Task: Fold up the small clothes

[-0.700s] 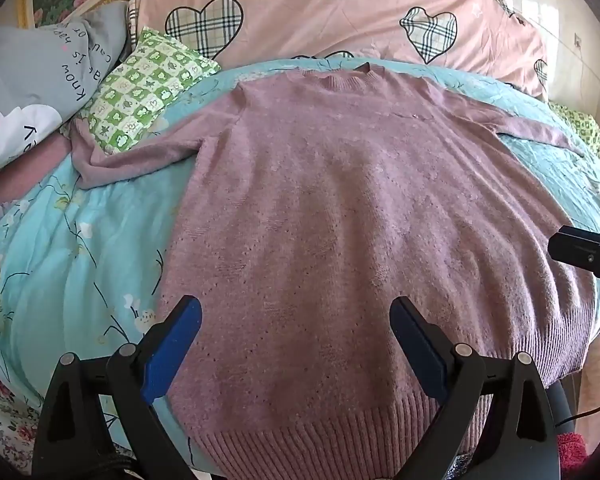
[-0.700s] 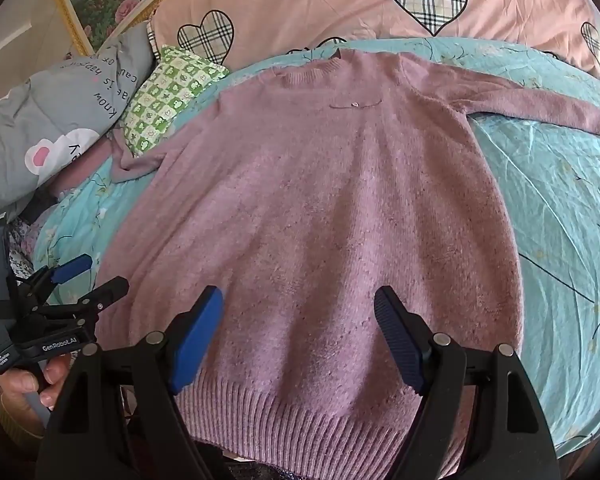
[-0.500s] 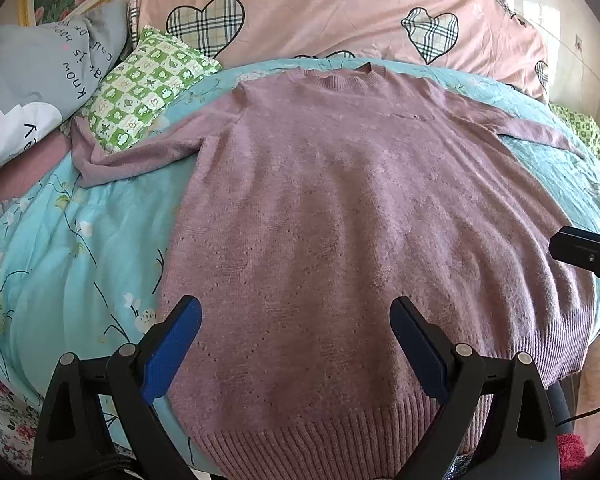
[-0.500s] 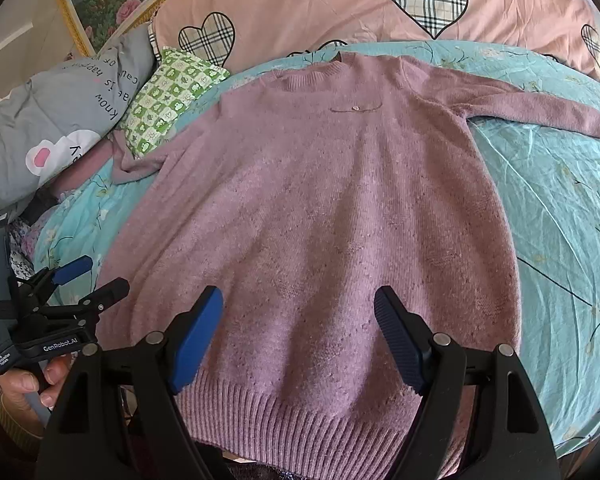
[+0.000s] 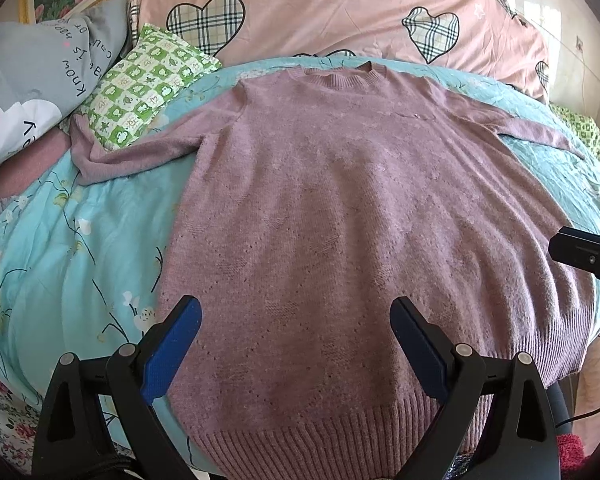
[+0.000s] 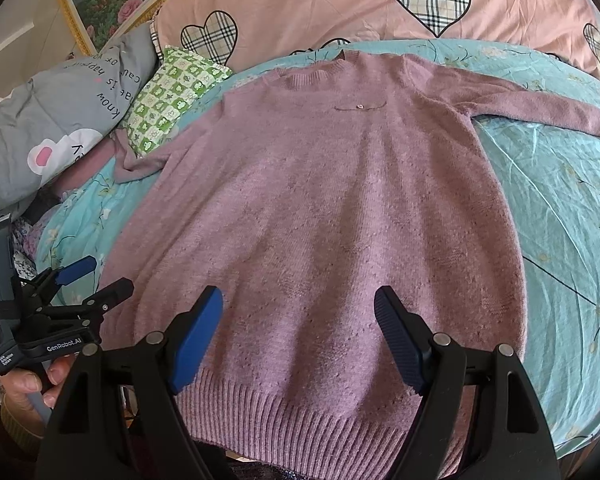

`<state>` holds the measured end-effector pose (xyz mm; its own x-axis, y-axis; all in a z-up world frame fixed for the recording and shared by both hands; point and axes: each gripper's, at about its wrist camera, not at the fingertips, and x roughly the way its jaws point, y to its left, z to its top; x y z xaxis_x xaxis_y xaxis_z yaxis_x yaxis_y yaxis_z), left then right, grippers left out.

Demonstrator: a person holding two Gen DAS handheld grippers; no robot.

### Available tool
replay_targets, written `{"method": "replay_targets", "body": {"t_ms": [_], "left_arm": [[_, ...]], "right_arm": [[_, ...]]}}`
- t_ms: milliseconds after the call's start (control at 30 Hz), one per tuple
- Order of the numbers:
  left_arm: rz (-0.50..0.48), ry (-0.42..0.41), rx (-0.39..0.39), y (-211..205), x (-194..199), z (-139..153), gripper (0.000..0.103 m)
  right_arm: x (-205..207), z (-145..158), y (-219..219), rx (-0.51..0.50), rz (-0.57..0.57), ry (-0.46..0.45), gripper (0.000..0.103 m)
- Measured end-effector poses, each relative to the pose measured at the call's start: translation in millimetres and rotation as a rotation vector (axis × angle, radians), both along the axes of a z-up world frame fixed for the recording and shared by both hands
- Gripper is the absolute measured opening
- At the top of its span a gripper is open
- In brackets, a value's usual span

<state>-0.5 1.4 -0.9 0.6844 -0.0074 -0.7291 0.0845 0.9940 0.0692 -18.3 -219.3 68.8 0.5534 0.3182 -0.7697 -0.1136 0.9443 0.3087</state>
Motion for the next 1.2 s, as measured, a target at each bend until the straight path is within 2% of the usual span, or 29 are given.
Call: {"method": "replay_targets", "body": {"t_ms": [867,1067,1200], "left_arm": [[-0.001,0.065,0.044,-2,3,-4,0.096],[-0.005,0.104,0.057,-3,8,-4,0.096],[-0.005,0.093,0.067,-5,11,-5,0.096]], "right_arm": [[0,2,0,-0.041,-0.004,0.033,0.079],[2,0,-4,0.013,-0.015,0.002,0.079],[4,-2,-9,0.022,-0.026,0.012,0.079]]}}
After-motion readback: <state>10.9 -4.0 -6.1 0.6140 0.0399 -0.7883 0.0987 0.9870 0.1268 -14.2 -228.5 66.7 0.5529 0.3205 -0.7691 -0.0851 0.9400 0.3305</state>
